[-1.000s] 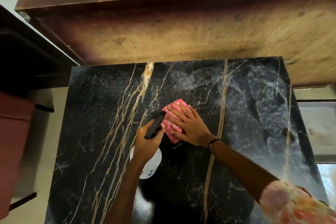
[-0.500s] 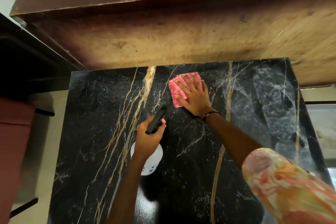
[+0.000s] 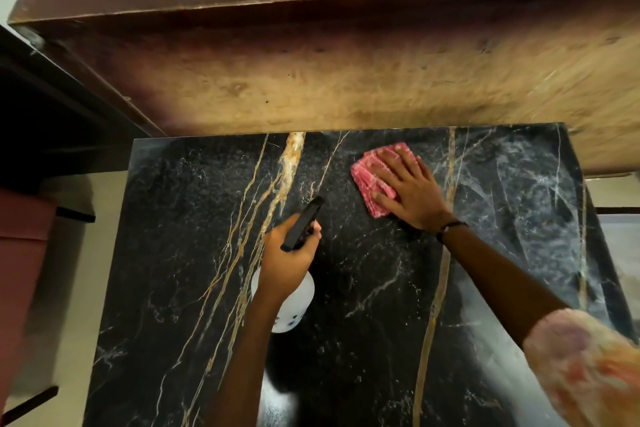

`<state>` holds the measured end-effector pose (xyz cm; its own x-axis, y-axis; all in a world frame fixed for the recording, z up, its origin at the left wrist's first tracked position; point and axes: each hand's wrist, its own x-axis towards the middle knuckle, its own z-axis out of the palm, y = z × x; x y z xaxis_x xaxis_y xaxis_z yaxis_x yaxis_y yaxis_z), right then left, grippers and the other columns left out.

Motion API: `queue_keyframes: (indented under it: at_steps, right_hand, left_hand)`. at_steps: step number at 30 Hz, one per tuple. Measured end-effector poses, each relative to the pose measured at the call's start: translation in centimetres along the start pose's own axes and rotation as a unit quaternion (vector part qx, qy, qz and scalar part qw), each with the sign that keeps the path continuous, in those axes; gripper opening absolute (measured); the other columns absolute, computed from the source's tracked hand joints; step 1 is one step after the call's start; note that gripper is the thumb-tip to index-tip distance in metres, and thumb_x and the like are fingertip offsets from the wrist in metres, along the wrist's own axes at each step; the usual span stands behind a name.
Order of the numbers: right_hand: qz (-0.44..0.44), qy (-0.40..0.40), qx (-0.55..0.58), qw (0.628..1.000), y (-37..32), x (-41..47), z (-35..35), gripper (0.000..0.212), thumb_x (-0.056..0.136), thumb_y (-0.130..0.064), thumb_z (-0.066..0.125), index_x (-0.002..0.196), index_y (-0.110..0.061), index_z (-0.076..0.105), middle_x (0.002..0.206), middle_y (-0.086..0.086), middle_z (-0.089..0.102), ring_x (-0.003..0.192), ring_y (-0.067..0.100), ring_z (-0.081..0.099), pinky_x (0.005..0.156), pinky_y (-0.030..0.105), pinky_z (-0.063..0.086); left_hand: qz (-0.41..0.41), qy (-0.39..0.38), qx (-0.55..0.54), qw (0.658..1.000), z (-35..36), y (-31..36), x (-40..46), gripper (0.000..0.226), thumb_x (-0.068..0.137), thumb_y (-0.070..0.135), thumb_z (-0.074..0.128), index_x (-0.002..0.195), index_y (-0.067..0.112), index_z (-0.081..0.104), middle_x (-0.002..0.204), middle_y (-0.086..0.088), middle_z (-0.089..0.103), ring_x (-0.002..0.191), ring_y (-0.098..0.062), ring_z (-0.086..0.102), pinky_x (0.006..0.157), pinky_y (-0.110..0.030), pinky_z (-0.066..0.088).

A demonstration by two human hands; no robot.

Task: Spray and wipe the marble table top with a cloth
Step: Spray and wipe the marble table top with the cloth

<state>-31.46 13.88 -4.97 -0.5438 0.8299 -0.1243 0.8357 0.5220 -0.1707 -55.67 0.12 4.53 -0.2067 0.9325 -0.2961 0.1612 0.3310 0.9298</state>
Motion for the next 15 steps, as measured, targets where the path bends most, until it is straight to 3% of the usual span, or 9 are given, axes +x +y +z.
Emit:
queue_keyframes:
  at_steps: [3,5,9,12,15]
  right_hand:
    - [0.063,0.007,0.016,0.998,-3.0,5.4,-0.4,0.068,0.091,-0.065,0.022,0.148,-0.030,0.032,0.156,0.007,0.030,0.145,0.036,0.018,0.111,0.063,0.024]
    - [0.061,0.016,0.021,0.998,-5.9,8.3,-0.6,0.069,0.089,-0.064,0.022,0.147,-0.030,0.035,0.156,0.006,0.031,0.145,0.036,0.018,0.111,0.064,0.021]
    - [-0.031,0.035,0.022,0.999,-10.5,9.2,0.6,0.065,0.090,-0.061,0.026,0.147,-0.031,0.035,0.155,0.004,0.032,0.145,0.031,0.020,0.112,0.061,0.021]
    - [-0.117,0.034,0.000,0.993,-10.2,5.5,1.8,0.061,0.093,-0.060,0.026,0.147,-0.032,0.032,0.157,0.002,0.029,0.146,0.030,0.018,0.116,0.056,0.017]
    - [-0.118,0.044,-0.020,0.992,-6.2,1.9,1.6,0.063,0.095,-0.065,0.017,0.150,-0.033,0.021,0.159,0.002,0.021,0.148,0.028,0.010,0.117,0.055,0.015]
  left_hand:
    - [-0.002,0.005,0.010,1.000,-0.5,-0.1,0.7,0.015,0.087,0.000,0.057,0.083,0.012,0.065,0.082,-0.029,0.063,0.072,-0.029,0.059,0.066,-0.015,0.048]
    - [0.000,0.004,0.014,1.000,-0.8,0.1,0.9,0.013,0.087,0.002,0.057,0.082,0.011,0.066,0.082,-0.029,0.063,0.079,-0.035,0.059,0.068,-0.017,0.049]
    - [0.019,-0.004,0.021,1.000,-1.3,0.8,1.3,0.008,0.085,0.009,0.058,0.084,0.007,0.065,0.075,-0.032,0.060,0.071,-0.042,0.056,0.066,-0.044,0.048]
    - [0.005,0.003,0.018,1.000,-1.8,0.7,1.6,0.020,0.086,0.003,0.059,0.079,0.020,0.065,0.061,-0.021,0.055,0.052,-0.034,0.046,0.053,-0.039,0.041]
    - [-0.006,-0.010,-0.006,1.000,-2.2,0.7,1.5,0.018,0.088,0.001,0.057,0.083,0.018,0.064,0.077,-0.031,0.059,0.051,-0.030,0.047,0.052,-0.036,0.042]
